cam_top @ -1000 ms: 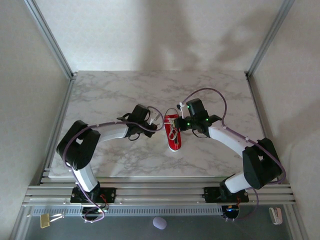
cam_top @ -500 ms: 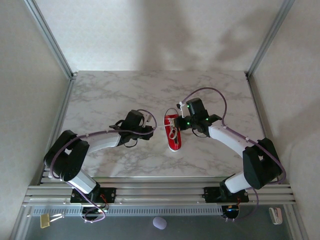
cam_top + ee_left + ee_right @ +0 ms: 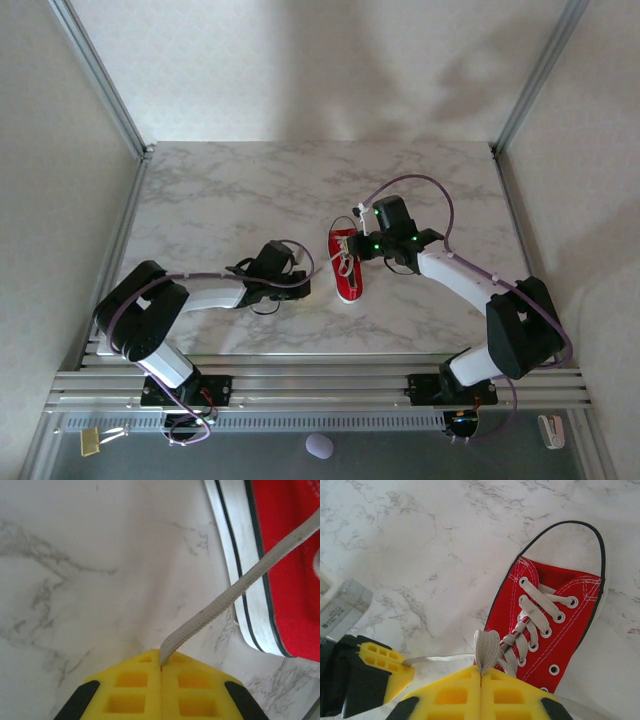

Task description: Tie the shoes

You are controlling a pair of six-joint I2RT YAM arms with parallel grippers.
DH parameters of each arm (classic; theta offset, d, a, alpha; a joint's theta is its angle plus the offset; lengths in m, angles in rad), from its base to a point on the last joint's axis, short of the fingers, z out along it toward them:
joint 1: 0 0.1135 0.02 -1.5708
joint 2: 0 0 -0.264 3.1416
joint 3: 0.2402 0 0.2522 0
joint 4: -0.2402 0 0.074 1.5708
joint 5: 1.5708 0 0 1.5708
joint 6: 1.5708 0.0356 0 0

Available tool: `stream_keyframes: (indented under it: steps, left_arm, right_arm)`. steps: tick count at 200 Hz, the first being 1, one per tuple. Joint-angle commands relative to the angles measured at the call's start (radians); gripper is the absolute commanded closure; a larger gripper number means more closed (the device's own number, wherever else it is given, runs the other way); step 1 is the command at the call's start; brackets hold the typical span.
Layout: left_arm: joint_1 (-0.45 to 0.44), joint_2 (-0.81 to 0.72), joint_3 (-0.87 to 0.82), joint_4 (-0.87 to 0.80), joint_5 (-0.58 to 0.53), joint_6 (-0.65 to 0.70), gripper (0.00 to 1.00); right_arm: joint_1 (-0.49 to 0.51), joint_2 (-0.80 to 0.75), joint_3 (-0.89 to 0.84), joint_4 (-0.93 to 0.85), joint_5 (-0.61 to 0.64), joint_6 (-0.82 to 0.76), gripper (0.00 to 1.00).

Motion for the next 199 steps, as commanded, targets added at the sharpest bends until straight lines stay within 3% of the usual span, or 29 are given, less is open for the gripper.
stream_keyframes:
  steps: [1, 91, 99, 156, 180, 199]
  left_arm:
    - [-0.015, -0.017, -0.022, 0.024, -0.006, -0.078, 1.00]
    - [-0.044, -0.029, -0.069, 0.031, -0.031, -0.111, 1.00]
    - [-0.047, -0.025, -0.069, 0.042, -0.031, -0.115, 0.97]
    - [-0.054, -0.031, -0.020, 0.020, -0.169, -0.118, 0.42]
    - [-0.054, -0.083, -0.012, -0.001, -0.233, -0.104, 0.02]
    - [-0.054, -0.126, -0.012, -0.021, -0.282, -0.096, 0.00]
  right_arm:
    - [0.006, -0.033, 0.004, 0.018, -0.013, -0.021, 1.00]
    - [0.007, -0.038, -0.020, 0.033, -0.010, -0.025, 1.00]
    - [0.006, -0.038, -0.022, 0.037, -0.014, -0.027, 1.00]
    - [0.006, -0.038, -0.059, 0.113, -0.045, -0.029, 1.00]
    - [0.007, -0.036, -0.061, 0.123, -0.053, -0.033, 1.00]
    - [0.006, -0.039, -0.067, 0.134, -0.053, -0.036, 0.99]
